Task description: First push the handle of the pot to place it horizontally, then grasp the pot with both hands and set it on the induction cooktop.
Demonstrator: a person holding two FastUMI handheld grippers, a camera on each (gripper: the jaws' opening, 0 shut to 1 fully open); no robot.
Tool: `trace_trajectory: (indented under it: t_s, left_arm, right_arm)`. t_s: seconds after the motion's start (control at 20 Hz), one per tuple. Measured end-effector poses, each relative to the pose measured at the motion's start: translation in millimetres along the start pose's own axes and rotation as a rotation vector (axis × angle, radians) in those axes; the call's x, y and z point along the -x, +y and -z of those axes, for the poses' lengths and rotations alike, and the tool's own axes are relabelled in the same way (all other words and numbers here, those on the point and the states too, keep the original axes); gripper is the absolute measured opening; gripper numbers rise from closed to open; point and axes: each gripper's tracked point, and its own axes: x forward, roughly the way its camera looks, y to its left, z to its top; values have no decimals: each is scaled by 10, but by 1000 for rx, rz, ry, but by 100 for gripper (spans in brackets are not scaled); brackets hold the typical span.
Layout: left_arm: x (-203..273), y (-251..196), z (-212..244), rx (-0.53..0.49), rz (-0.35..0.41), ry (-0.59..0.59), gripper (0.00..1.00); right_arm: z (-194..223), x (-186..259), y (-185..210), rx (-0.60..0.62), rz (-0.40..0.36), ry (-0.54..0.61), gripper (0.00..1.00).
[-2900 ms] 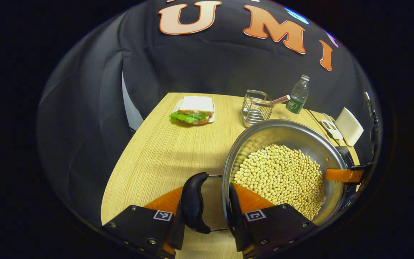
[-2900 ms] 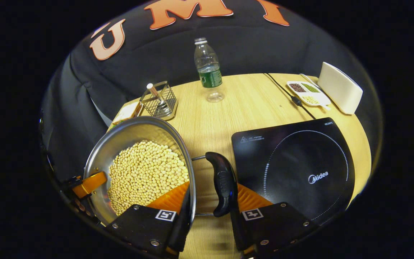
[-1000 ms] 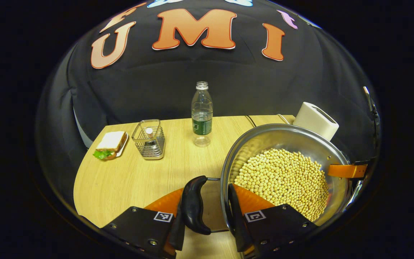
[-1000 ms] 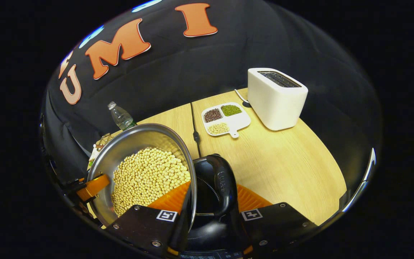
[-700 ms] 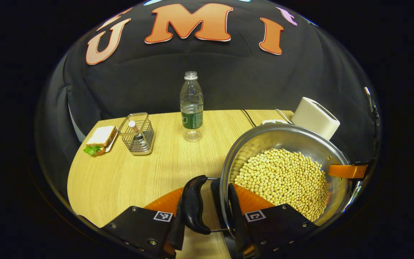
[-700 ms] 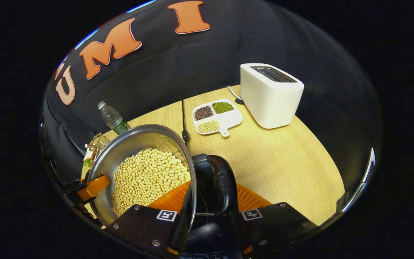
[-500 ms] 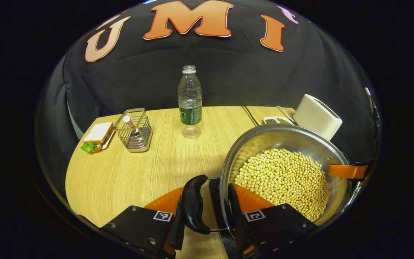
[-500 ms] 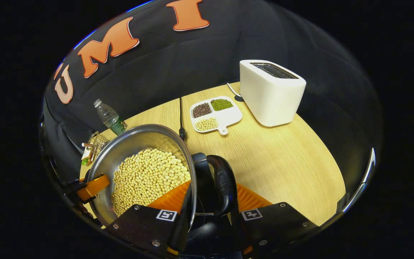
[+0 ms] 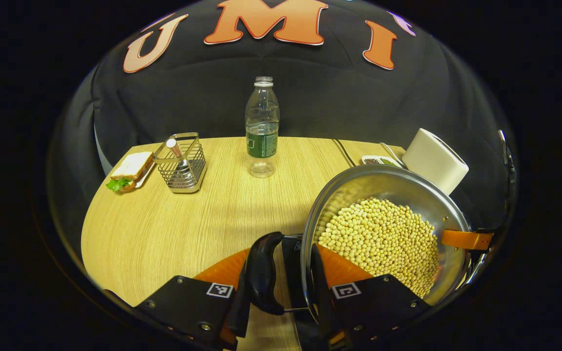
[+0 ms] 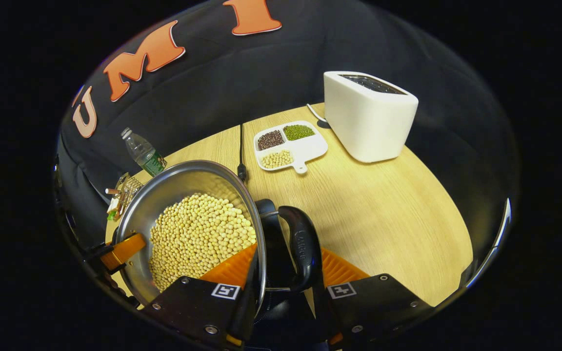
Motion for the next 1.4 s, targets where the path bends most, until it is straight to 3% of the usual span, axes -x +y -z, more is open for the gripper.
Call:
trace_trajectory:
  t_s: [0.25,0.4,0.45,0.7,0.8,0.9,0.95,1.2,1.4]
  left_arm:
    - [10,-34,51,-42,-24,53,68]
    - [108,-50,57,-45,-10,62,71]
    - [158,-40,28,-54,-7,59,66]
    - [497,14,-305,-109,-11,-41,65]
    - [666,65,-491,-111,-28,-103,64]
    - [896,125,-753,-91,-40,-190,87]
    - [933,181,-929,-81,-53,-235,88]
    - [1866,594,-1833,-10,-105,-494,89]
    - [2673,1083,-2425,8,-206,-689,87]
  right_arm:
    - [-125,88,-75,92,44,-74,63]
    - [-247,237,-135,100,41,-122,77]
    - [-287,309,-142,97,36,-140,79]
    - [-654,747,-217,153,65,-282,83]
    - [-891,1009,-176,177,61,-364,83]
    - [-1125,1244,-105,188,55,-443,84]
    - [-1223,1363,-56,192,50,-477,85]
    - [-1750,1956,270,215,3,-657,90]
    - [-2167,2529,541,250,-23,-820,93]
